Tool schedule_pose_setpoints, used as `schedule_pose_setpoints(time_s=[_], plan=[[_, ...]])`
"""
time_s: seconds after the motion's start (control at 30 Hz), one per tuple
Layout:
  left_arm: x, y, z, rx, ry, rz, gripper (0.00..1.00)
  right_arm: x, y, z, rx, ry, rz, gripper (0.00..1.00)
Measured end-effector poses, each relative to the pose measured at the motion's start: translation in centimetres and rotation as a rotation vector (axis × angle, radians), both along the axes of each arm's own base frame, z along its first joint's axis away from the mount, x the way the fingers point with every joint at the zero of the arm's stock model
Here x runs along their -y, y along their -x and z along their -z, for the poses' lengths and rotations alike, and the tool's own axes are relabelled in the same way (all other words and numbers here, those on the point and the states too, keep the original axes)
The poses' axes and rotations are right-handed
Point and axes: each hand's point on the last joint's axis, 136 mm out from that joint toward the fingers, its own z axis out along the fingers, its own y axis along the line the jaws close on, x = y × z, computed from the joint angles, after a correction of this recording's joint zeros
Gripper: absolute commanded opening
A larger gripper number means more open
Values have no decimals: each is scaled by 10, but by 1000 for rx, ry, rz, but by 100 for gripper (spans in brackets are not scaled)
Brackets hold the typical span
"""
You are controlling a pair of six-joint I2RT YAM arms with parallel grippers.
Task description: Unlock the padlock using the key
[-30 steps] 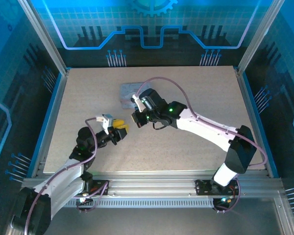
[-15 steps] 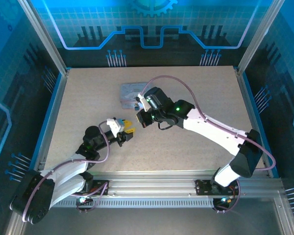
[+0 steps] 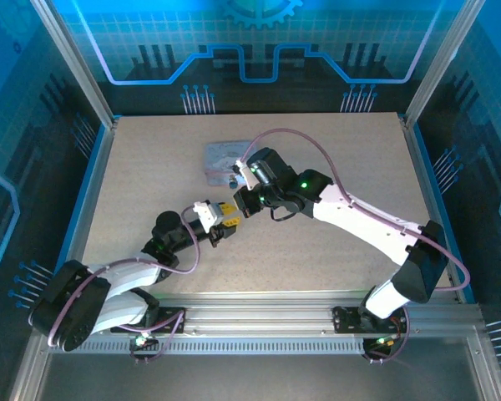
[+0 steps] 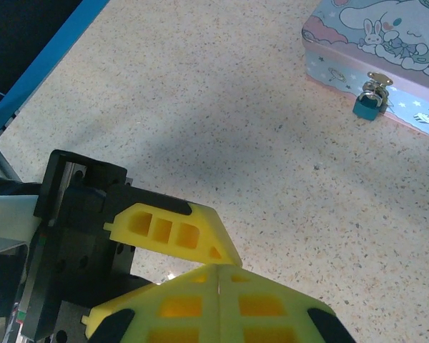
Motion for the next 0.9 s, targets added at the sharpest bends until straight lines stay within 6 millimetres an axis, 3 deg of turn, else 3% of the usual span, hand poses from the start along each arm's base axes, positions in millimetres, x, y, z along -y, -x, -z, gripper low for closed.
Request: schedule_pose_setpoints(time_s=[0.9], plan=[[1,-10,-18,100,1,-40,21,-2,2,-2,-14,-13,-12,0]])
